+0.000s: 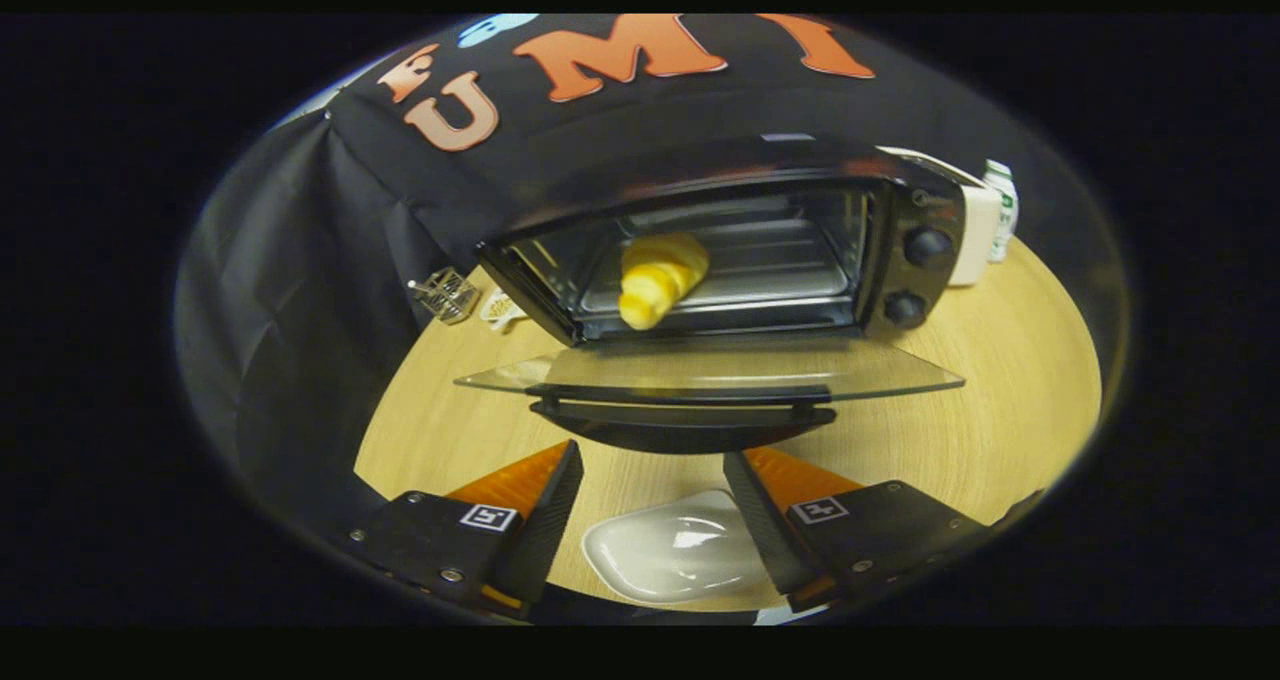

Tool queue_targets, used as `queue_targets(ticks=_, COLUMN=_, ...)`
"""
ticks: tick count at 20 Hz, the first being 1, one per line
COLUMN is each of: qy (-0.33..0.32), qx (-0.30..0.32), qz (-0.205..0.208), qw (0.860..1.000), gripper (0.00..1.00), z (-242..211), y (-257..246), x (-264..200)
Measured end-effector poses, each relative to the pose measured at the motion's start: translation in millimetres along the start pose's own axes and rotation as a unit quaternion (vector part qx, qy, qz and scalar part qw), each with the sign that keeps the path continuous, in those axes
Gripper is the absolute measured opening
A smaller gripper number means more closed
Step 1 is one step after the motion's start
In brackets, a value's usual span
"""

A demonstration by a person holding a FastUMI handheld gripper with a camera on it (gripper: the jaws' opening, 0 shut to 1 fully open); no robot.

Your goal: Open the toaster oven, put the food inside, and close the toaster oven door.

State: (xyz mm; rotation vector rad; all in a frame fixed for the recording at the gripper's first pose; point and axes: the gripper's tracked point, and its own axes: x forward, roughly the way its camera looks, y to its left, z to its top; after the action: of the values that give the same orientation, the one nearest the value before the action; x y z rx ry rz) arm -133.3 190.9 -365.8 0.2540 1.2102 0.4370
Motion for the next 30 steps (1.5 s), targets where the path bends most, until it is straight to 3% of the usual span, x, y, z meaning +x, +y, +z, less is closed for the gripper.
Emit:
queue_targets(ticks=12, qy=-0.05, qx=0.016, qz=-0.059, qw=0.997, gripper=0.84, z=97, y=-11, x=32)
queue_targets(ticks=16, qy=-0.045, qx=0.024, qz=-0.049, qw=0.997, gripper=0.85, z=93, y=-6, x=26)
queue_targets(ticks=24, qy=-0.165, qx=0.007, qz=-0.023, qw=0.986, gripper=0.84, z=135, y=9, x=-68)
queue_targets(ticks=30, qy=-0.301, qx=-0.04, qz=-0.041, qw=0.952, gripper=0.94, z=206, y=13, x=-163)
